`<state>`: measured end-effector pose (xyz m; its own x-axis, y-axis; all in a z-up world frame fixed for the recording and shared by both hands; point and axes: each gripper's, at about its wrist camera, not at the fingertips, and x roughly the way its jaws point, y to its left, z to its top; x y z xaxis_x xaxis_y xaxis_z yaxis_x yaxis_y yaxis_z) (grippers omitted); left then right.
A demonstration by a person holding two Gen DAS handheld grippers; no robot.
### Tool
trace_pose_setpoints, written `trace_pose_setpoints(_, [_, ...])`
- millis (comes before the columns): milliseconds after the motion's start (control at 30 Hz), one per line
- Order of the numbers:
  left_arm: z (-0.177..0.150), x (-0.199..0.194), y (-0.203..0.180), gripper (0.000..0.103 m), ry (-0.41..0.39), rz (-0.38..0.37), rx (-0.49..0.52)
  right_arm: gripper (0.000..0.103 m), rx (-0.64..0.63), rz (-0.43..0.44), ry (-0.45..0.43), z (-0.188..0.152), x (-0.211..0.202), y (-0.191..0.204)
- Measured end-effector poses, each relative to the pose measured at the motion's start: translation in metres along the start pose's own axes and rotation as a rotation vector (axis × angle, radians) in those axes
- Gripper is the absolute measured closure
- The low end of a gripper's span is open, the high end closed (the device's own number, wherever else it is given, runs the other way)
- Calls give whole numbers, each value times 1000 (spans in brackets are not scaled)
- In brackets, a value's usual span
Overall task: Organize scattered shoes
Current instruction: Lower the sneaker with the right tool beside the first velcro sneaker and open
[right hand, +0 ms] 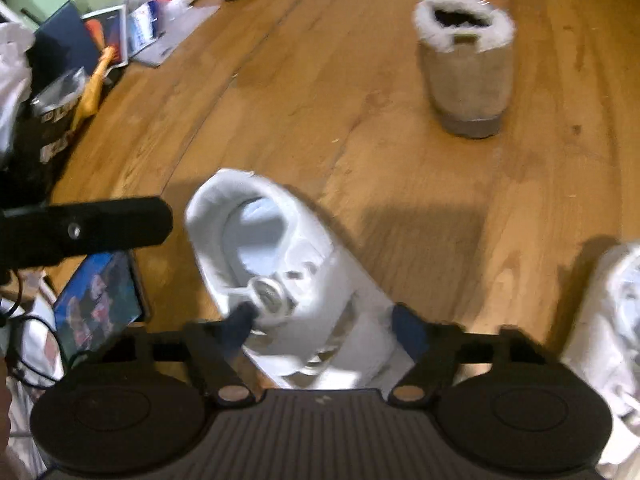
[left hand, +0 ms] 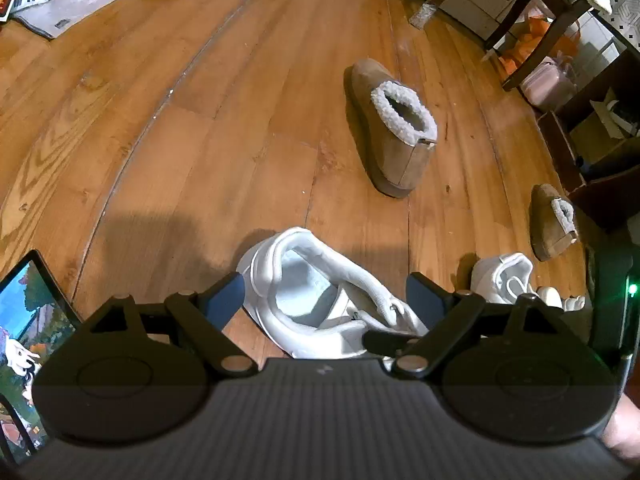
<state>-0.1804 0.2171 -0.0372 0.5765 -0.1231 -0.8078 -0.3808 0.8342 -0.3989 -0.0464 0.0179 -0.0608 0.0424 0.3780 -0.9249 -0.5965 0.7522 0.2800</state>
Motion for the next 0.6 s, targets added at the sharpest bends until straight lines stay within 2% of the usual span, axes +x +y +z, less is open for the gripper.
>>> trace_pose_setpoints(233, [-1,-2,0,15,-7,-4,0,55,225,-8,-14,-12,-12,-26])
trace_pose_setpoints(367, [-2,2,-5,15,2,-10,6,55,456,76,13,-21,-12,-59])
trace_pose_setpoints(467, [-3,5,-8,15,8,-15,11,55,541,96,4,-29,-18,-71])
trace_pose_setpoints(533, [-4,7,-9,15,14,-18,12,67,572,117,-17,-35,-24,-76])
trace_pose_setpoints(567, [-4,8,-10,15,17,-20,12,78,589,140,-36,-35,-32,-79])
trace_pose_setpoints(600, [-5,9,-10,15,20,-20,13,79,606,162,-55,-36,-39,-82])
